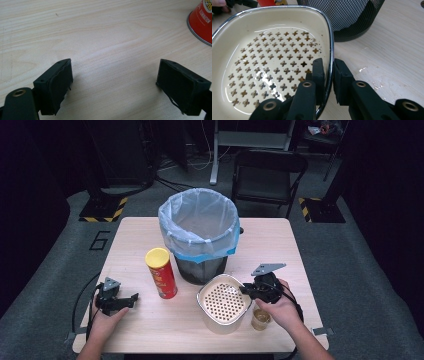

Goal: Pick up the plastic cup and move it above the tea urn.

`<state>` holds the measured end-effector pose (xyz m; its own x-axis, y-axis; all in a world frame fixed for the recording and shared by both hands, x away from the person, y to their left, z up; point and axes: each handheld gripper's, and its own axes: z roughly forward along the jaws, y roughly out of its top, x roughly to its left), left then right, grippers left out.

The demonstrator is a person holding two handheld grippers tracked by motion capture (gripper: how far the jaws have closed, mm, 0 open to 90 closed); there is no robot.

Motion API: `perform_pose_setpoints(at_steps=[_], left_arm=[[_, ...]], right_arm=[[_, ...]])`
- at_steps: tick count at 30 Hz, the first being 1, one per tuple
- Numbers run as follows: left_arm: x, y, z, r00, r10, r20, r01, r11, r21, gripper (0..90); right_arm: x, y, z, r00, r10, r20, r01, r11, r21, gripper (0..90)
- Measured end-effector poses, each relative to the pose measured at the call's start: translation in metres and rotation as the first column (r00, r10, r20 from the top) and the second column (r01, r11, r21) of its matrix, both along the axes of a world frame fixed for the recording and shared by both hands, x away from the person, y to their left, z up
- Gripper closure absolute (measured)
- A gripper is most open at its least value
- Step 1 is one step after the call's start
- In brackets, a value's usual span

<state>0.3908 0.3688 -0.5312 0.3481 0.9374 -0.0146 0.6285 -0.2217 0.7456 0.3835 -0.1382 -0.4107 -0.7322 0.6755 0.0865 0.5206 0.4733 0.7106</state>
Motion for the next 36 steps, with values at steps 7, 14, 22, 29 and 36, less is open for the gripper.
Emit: perform_pose_setpoints(at_steps=[7, 14, 22, 29, 36], left_arm=[[0.0, 0.0, 0.0, 1.0, 0.0, 0.0, 0.0, 1.0, 0.001, 12.8], [0.0, 0.0, 0.0, 1.0, 0.0, 0.001, 0.0, 1.0, 0.001, 12.8], [0.0, 0.0, 0.0, 1.0, 0.0, 0.0, 0.0, 1.0, 0.0, 12.8], [0.0, 0.0, 0.0, 1.0, 0.003, 0.0, -0.003, 1.0, 0.001, 12.8], [0.0, 0.0, 0.0, 1.0, 0.003, 0.0, -0.003, 1.0, 0.001, 12.8]], right_arm=[[-0.007, -0.01, 0.0, 0.9989, -0.022, 0.042, 0.02, 0.999, 0.05, 57.3], [-0.029, -0.038, 0.007, 0.9847, -0.079, 0.155, 0.063, 0.993, 0.105, 36.8], [-0.05, -0.062, -0.008, 0.9913, -0.031, 0.128, 0.019, 0.995, 0.099, 22.9], [-0.058, -0.058, -0.027, 0.994, -0.007, 0.11, -0.004, 0.995, 0.104, 15.4], [-0.062, -0.053, -0.044, 0.9943, 0.01, 0.106, -0.018, 0.997, 0.075, 14.8]])
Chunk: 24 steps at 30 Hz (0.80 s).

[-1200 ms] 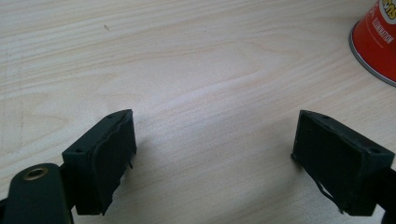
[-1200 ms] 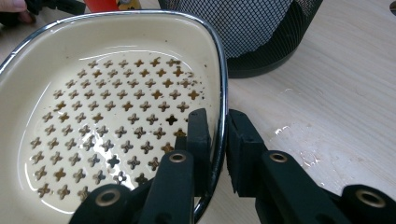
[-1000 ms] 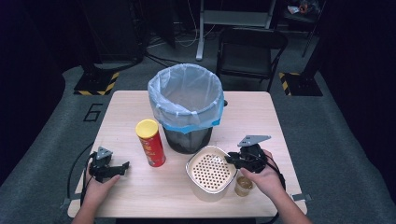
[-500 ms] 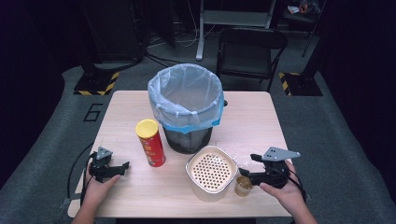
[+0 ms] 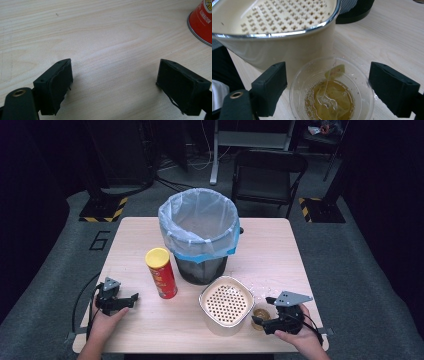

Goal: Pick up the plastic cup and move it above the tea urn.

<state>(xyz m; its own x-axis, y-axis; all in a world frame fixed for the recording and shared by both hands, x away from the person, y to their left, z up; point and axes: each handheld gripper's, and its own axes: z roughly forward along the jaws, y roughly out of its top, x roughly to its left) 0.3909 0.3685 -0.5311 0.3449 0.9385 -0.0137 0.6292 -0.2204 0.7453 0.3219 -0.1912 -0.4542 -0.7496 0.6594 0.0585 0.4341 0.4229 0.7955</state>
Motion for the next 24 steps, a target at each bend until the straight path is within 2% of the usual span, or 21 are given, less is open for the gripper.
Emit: perform_pose_setpoints(at_steps=[6, 12, 13, 16, 24], left_arm=[[0.0, 0.0, 0.0, 1.0, 0.0, 0.0, 0.0, 1.0, 0.0, 12.8], [0.0, 0.0, 0.0, 1.0, 0.0, 0.0, 0.0, 1.0, 0.0, 12.8], [0.0, 0.0, 0.0, 1.0, 0.0, 0.0, 0.0, 1.0, 0.0, 12.8], [0.0, 0.0, 0.0, 1.0, 0.0, 0.0, 0.0, 1.0, 0.0, 12.8], [0.0, 0.0, 0.0, 1.0, 0.0, -0.001, 0.0, 1.0, 0.0, 12.8]], right_arm=[[0.0, 0.002, -0.02, 0.9998, 0.001, -0.02, -0.002, 1.0, -0.026, 15.9], [0.001, 0.002, -0.031, 1.0, 0.006, 0.002, -0.006, 0.998, -0.059, 23.5], [0.001, 0.002, -0.033, 0.9999, -0.01, -0.003, 0.01, 0.998, -0.054, 24.4], [0.001, 0.001, -0.033, 0.9999, 0.008, 0.014, -0.007, 0.999, -0.042, 27.9], [-0.002, 0.001, -0.031, 0.9985, 0.02, 0.05, -0.019, 0.999, -0.028, 27.0]])
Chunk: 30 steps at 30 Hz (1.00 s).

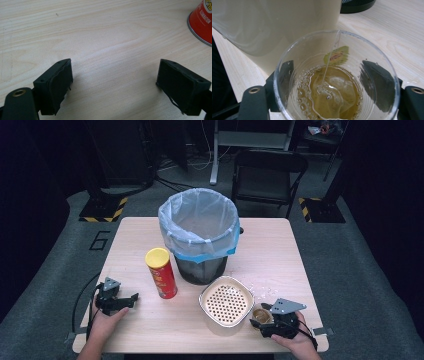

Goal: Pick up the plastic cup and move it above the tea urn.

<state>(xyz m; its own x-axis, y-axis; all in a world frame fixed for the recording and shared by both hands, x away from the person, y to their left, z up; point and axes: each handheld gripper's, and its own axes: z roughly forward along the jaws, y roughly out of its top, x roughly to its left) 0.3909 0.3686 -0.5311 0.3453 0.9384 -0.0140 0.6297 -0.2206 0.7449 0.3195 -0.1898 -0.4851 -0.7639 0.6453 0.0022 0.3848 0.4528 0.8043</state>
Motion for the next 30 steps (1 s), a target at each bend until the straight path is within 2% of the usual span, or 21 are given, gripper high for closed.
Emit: perform_pose_setpoints(at_steps=[10, 15, 22, 27, 30], left_arm=[[0.0, 0.0, 0.0, 1.0, 0.0, 0.0, 0.0, 1.0, 0.0, 12.8], [0.0, 0.0, 0.0, 1.0, 0.0, 0.0, 0.0, 1.0, 0.0, 12.8], [0.0, 0.0, 0.0, 1.0, 0.0, 0.0, 0.0, 1.0, 0.0, 12.8], [0.0, 0.0, 0.0, 1.0, 0.0, 0.0, 0.0, 1.0, 0.0, 12.8], [0.0, 0.0, 0.0, 1.0, -0.001, 0.0, 0.001, 1.0, 0.001, 12.8]], right_arm=[[0.001, -0.004, 0.0, 0.9999, 0.004, -0.012, -0.004, 1.0, 0.026, 29.9], [-0.001, -0.004, -0.001, 0.9988, 0.026, 0.042, -0.026, 1.0, 0.0, 30.0], [-0.002, -0.004, 0.002, 0.997, 0.022, 0.074, -0.022, 1.0, 0.003, 32.0], [-0.001, -0.007, 0.005, 0.9974, 0.012, 0.071, -0.014, 1.0, 0.019, 32.5], [0.002, -0.011, 0.008, 0.9988, -0.002, 0.05, 0.001, 1.0, 0.011, 33.0]])
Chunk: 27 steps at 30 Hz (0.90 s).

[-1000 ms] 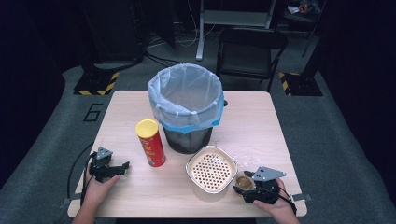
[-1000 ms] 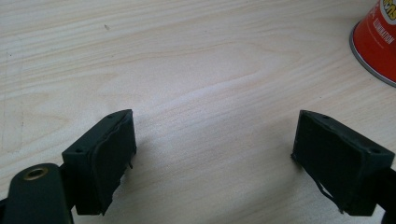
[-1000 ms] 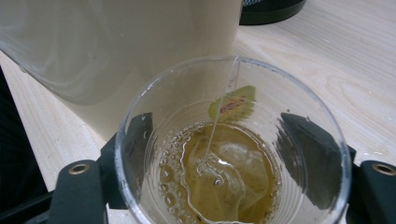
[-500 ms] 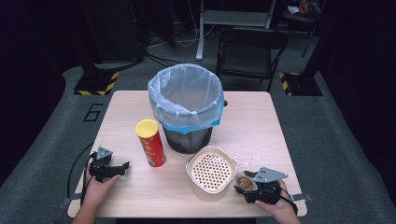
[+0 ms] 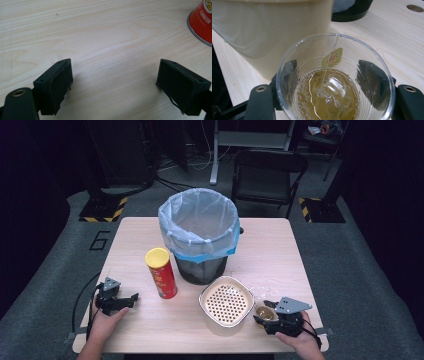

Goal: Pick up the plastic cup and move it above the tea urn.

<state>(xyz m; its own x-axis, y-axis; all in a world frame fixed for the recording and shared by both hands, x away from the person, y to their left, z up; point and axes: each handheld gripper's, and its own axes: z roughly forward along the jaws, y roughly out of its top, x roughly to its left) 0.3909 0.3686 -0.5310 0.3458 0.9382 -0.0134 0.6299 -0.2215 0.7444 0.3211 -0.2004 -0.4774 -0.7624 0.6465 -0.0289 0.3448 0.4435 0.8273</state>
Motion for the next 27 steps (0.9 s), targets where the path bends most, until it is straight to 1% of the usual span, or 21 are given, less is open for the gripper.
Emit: perform_pose_setpoints(at_steps=[6, 10, 13, 18, 19, 20, 22, 23, 24, 27], left_arm=[[0.0, 0.0, 0.0, 1.0, 0.001, 0.001, -0.001, 1.0, 0.0, 12.8], [0.0, 0.0, 0.0, 1.0, 0.001, 0.001, -0.001, 1.0, -0.001, 12.8], [0.0, 0.0, 0.0, 1.0, 0.001, 0.001, -0.001, 1.0, -0.001, 12.8], [0.0, 0.0, 0.0, 1.0, 0.001, 0.001, -0.001, 1.0, -0.001, 12.8], [0.0, 0.0, 0.0, 1.0, 0.001, 0.001, -0.001, 1.0, -0.001, 12.8], [0.0, 0.0, 0.0, 1.0, 0.0, 0.0, 0.0, 1.0, -0.001, 12.8], [0.0, 0.0, 0.0, 1.0, 0.0, 0.0, 0.0, 1.0, -0.001, 12.8], [0.0, 0.0, 0.0, 1.0, 0.0, 0.0, 0.0, 1.0, -0.001, 12.8], [0.0, 0.0, 0.0, 1.0, 0.0, 0.0, 0.0, 1.0, 0.0, 12.8], [0.0, 0.0, 0.0, 1.0, 0.0, 0.0, 0.0, 1.0, 0.0, 12.8]], right_arm=[[0.008, -0.008, 0.007, 0.9998, -0.017, -0.014, 0.017, 1.0, 0.014, 33.6], [0.017, -0.012, 0.016, 0.9998, -0.018, -0.012, 0.018, 1.0, 0.001, 33.9], [0.026, -0.015, 0.026, 0.9997, -0.024, 0.0, 0.024, 1.0, -0.008, 34.0], [0.043, -0.021, 0.044, 0.999, -0.04, 0.018, 0.04, 0.999, 0.013, 34.1], [0.043, -0.021, 0.044, 0.999, -0.04, 0.018, 0.04, 0.999, 0.013, 34.1], [0.049, -0.022, 0.051, 0.9987, -0.044, 0.028, 0.043, 0.999, 0.02, 34.3], [0.055, -0.022, 0.056, 0.9983, -0.048, 0.034, 0.047, 0.999, 0.026, 34.4], [0.055, -0.022, 0.056, 0.9983, -0.048, 0.034, 0.047, 0.999, 0.026, 34.4], [0.061, -0.021, 0.061, 0.9982, -0.047, 0.038, 0.046, 0.999, 0.027, 34.4], [0.07, -0.02, 0.067, 0.9985, -0.035, 0.043, 0.034, 0.999, 0.025, 34.5]])
